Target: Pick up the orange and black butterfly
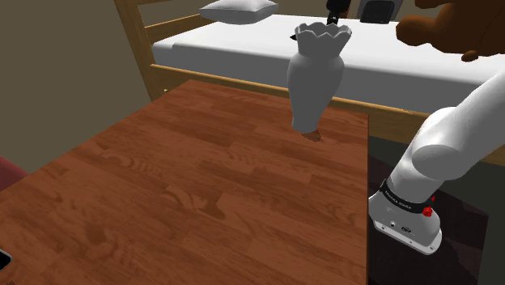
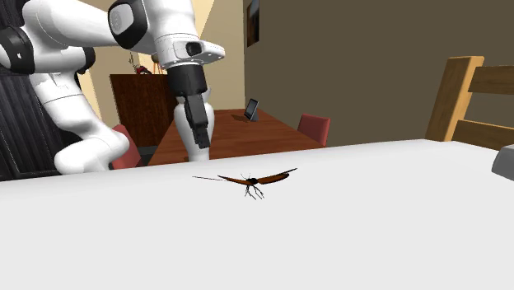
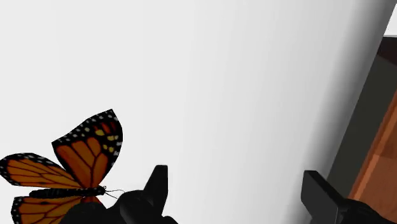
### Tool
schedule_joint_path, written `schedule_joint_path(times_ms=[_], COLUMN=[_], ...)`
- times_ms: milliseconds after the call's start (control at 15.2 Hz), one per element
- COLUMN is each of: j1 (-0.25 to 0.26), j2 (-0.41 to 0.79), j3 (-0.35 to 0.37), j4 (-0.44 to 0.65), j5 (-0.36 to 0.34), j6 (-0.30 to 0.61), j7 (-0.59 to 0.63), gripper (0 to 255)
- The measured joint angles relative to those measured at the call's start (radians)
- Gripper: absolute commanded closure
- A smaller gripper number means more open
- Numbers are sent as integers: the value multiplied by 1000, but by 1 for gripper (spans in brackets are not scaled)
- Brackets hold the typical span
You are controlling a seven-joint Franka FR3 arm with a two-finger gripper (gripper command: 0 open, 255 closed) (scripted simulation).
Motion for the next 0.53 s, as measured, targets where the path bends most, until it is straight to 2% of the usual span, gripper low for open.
schedule_joint_path(times_ms=[330, 528], j1=[23, 16], j2=[184, 303], j3=[-64, -99], j4=[185, 312], j5=[60, 120], j6=[29, 34], j7=[-199, -334], gripper=[0, 0])
